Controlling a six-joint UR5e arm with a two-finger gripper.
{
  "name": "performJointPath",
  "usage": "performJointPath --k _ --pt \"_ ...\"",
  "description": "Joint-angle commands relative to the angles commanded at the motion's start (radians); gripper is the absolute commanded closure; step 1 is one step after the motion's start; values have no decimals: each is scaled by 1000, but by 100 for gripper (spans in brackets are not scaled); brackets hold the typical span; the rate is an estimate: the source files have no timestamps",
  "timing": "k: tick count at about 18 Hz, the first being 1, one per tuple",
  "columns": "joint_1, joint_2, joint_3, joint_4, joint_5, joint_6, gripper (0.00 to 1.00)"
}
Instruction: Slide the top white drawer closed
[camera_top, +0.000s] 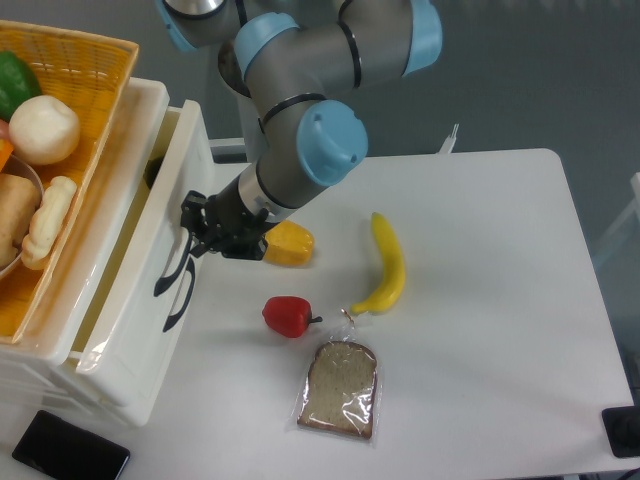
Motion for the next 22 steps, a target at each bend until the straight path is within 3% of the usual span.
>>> performJointPath --k 9,11,13,14,17,22 --pt "-6 -6 2 8 0 5 100" --pt "8 -8 3 11 6 8 86" --pt "41 -8 6 14 9 11 55" --pt "66 -6 15 14 12 6 1" --pt "132 -5 28 38 12 8 0" --pt "248 -15 31 236 41 27 0"
